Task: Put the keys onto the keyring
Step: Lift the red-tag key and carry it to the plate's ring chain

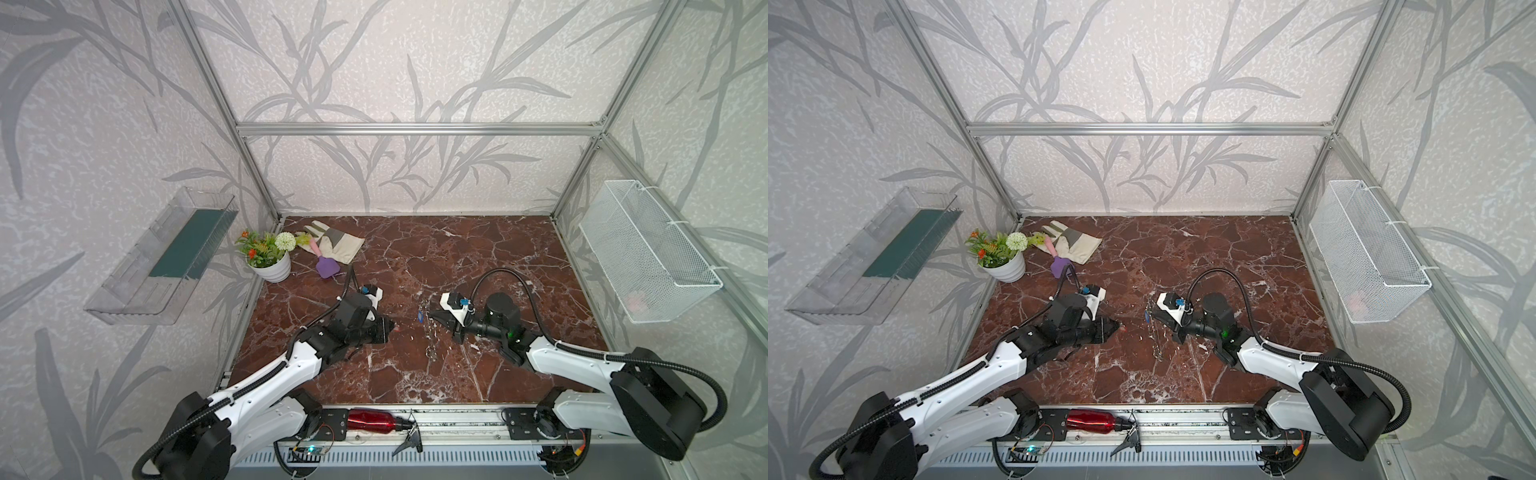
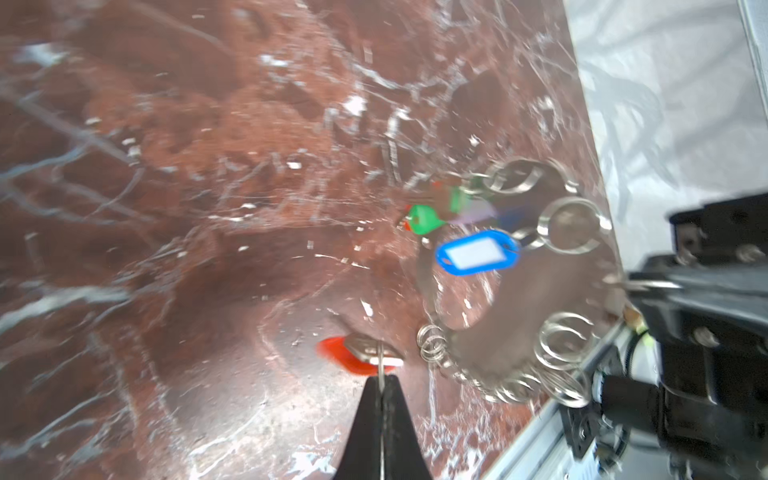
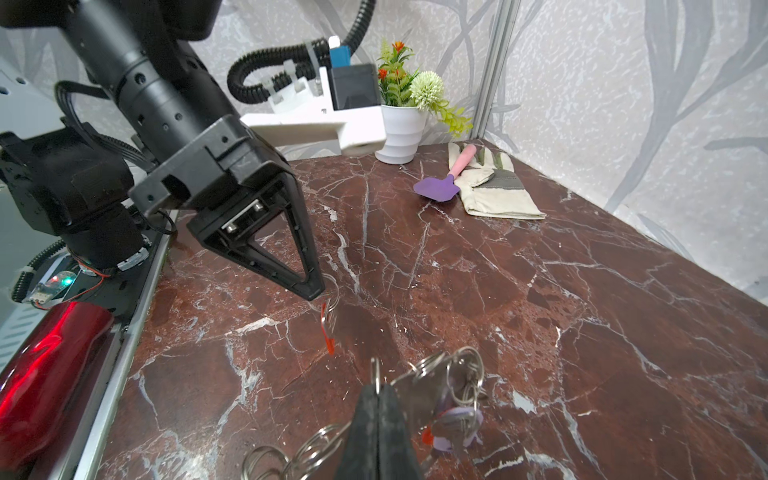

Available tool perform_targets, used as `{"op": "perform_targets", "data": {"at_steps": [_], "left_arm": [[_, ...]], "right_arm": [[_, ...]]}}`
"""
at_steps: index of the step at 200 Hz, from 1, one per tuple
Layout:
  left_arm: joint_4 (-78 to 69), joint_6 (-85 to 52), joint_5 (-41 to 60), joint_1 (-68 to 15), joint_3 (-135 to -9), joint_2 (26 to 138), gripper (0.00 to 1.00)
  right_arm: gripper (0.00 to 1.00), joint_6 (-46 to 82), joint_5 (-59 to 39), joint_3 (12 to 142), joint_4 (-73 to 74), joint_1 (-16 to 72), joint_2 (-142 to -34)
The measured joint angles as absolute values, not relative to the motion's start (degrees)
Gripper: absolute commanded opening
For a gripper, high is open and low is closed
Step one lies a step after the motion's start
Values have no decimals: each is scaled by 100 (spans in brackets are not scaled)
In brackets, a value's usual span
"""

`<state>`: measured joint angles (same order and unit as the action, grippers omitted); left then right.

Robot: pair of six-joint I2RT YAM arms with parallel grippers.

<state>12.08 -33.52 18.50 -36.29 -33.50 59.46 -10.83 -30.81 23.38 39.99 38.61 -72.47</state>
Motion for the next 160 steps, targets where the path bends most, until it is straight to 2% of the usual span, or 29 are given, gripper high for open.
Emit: {"op": "perform_targets", "data": {"at_steps": [28, 54, 160], "left_arm": [[1678, -2416, 2377, -3632, -4165, 6346, 0], [1750, -1898, 2856, -3632, -4390, 6420, 0], [1643, -1494, 3721, -3669, -4716, 6960, 0]], "right_arm": [[0, -1205, -3048, 2340, 4018, 3900, -7266], [0, -1278, -3046, 2353, 4014, 3924, -7308], [0, -1339, -3048, 2368, 4005, 3940, -7380]]}}
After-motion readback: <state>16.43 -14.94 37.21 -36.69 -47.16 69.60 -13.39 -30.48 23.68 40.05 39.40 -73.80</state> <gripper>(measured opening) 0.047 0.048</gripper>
